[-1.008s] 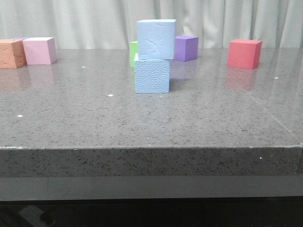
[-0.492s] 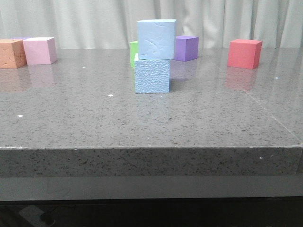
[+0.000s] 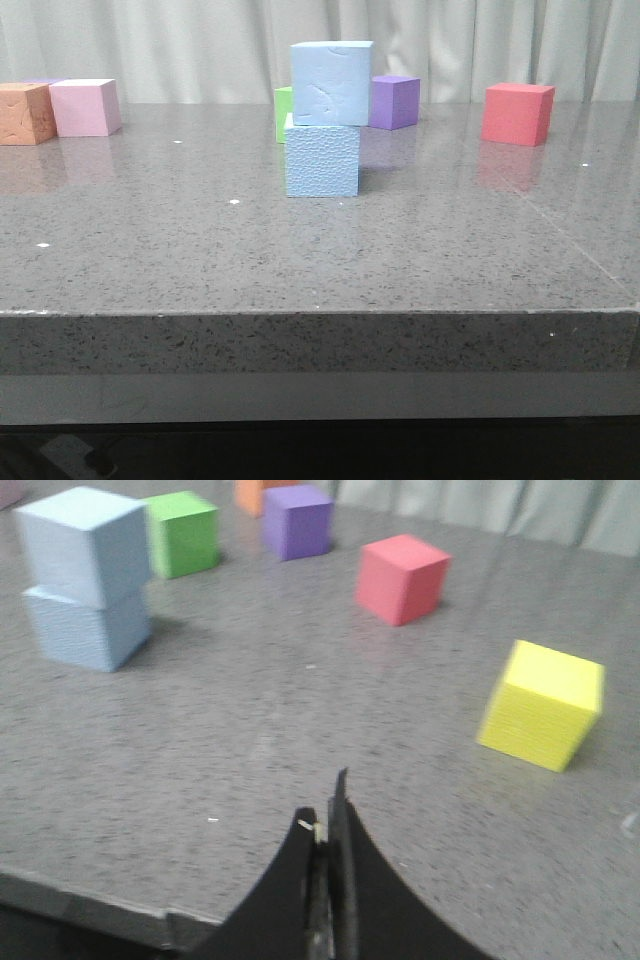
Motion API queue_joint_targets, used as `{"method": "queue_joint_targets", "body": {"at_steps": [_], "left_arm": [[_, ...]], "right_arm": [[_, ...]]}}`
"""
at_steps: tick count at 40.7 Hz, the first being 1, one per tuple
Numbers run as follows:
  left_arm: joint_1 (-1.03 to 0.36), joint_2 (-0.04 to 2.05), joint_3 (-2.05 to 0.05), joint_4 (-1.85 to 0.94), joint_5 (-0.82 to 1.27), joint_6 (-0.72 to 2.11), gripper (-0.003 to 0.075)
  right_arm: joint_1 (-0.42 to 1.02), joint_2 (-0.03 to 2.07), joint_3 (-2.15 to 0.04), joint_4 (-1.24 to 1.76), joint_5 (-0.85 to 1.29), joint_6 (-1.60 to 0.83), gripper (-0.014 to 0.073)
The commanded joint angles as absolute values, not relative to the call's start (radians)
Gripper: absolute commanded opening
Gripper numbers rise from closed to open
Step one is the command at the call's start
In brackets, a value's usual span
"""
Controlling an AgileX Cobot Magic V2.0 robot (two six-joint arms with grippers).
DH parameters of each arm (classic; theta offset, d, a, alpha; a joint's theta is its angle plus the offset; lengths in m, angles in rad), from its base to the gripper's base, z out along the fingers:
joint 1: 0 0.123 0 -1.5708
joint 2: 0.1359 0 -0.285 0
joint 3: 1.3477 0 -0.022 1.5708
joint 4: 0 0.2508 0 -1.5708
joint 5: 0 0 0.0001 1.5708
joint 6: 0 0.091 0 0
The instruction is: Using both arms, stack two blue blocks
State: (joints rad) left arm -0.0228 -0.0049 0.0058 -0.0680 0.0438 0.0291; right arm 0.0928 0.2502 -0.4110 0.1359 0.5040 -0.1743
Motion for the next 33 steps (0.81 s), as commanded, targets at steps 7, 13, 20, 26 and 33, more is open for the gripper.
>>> {"method": "queue_joint_targets", "body": {"at_steps": [7, 13, 20, 26, 33], "left_arm": [[-0.029, -0.022, 0.009, -0.077, -0.04, 0.03, -0.002], [-0.029, -0.022, 0.009, -0.077, -0.04, 0.03, -0.002], [-0.029, -0.022, 0.009, -0.077, -0.04, 0.03, -0.002], [-0.029, -0.022, 0.009, -0.077, -0.04, 0.03, -0.002], [-0.029, -0.022, 0.009, -0.077, -0.04, 0.03, -0.002]], "right_arm": [[-0.03, 0.003, -0.143, 0.131, 0.201, -0.184, -0.0119], [-0.035, -0.028, -0.006, 0.131, 0.062, -0.184, -0.0119], [-0.001, -0.029, 0.019, 0.131, 0.019, -0.184, -0.0119], [0.018, -0.028, 0.021, 0.131, 0.014, -0.184, -0.0119], [0.018, -0.028, 0.021, 0.131, 0.014, -0.184, -0.0119]]}}
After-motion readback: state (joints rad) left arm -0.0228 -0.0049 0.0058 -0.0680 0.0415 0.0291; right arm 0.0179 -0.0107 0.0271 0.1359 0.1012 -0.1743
